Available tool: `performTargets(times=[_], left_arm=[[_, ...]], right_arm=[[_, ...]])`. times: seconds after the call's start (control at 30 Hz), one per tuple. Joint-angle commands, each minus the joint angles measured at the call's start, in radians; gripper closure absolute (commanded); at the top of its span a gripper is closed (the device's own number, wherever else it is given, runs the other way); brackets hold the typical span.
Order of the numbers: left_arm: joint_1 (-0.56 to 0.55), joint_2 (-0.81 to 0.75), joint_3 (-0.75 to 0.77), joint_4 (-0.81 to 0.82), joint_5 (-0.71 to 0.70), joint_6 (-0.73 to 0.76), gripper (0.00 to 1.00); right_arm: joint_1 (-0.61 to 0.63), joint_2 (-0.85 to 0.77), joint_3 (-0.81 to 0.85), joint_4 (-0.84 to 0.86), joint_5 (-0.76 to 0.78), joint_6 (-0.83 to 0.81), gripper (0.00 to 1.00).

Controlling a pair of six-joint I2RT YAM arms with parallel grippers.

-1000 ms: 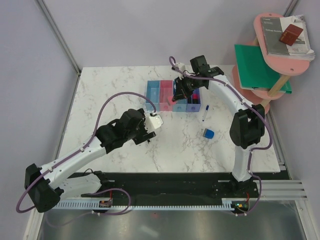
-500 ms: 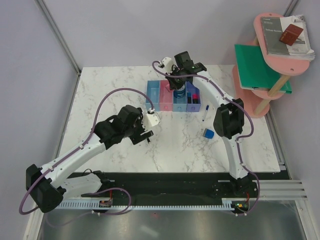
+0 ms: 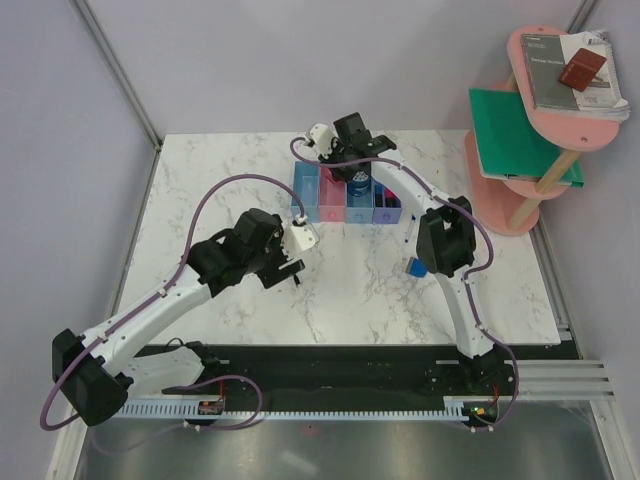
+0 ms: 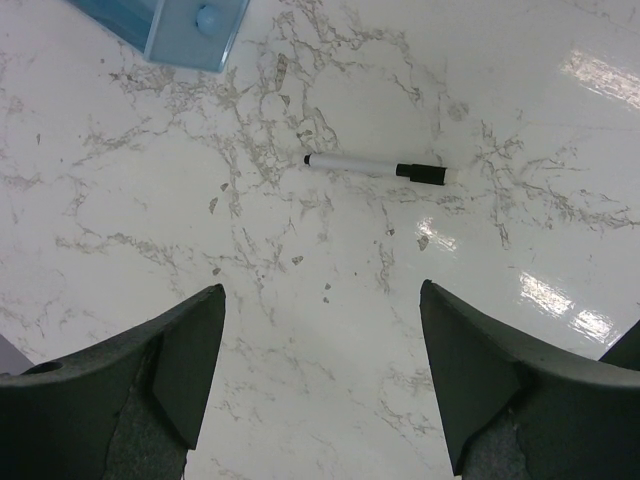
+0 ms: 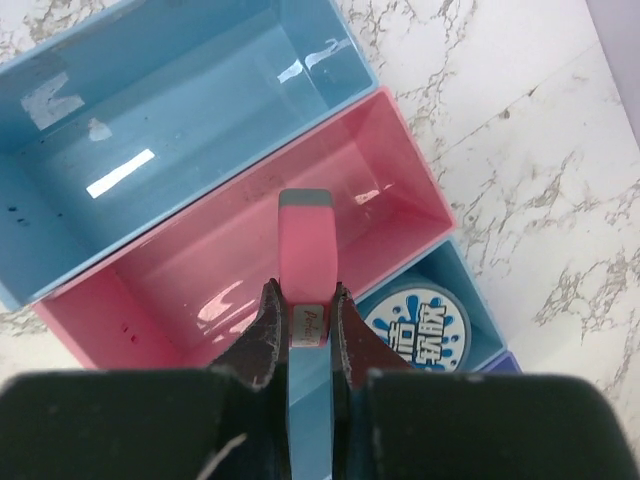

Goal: Sort the stationery into containers
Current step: Place the stationery in the storage box.

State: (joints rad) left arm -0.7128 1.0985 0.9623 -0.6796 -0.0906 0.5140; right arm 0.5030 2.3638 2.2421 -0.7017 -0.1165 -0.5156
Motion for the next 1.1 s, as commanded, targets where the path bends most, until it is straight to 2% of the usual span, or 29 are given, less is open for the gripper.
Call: performTargets(times=[0.0,0.3,0.5,0.53,0.63,0.9,1.07], left_arm=[[0.004,-0.005,0.035,0.000,0.025,-0.022,0.15],[0.006,-0.009,0.038,0.000,0.037,-0.032,0.15],[0.006,-0.012,0.038,0.000,0.048,-0.037,0.15],[0.006,-0.014,0.036,0.000,0.048,-0.037,0.15],[0.006,-0.015,0.035,-0.001,0.057,-0.042,0.15],[0.006,-0.023,0.029,-0.001,0.065,-0.043,0.15],[0.006,-0.029,0.030,0.000,0.063,-0.045,0.15]], right_arm=[[0.020,0.052,0.037,0.054,0.055,-0.041,0.85],[0.032,0.103,0.037,0.111,0.087,-0.038,0.82],[0.034,0.118,0.034,0.126,0.110,-0.038,0.64],[0.035,0.120,0.034,0.126,0.110,-0.038,0.57],[0.035,0.108,0.018,0.140,0.136,-0.040,0.46],[0.039,0.043,-0.047,0.189,0.179,-0.041,0.41],[0.035,-0.098,-0.130,0.202,0.169,0.006,0.39]])
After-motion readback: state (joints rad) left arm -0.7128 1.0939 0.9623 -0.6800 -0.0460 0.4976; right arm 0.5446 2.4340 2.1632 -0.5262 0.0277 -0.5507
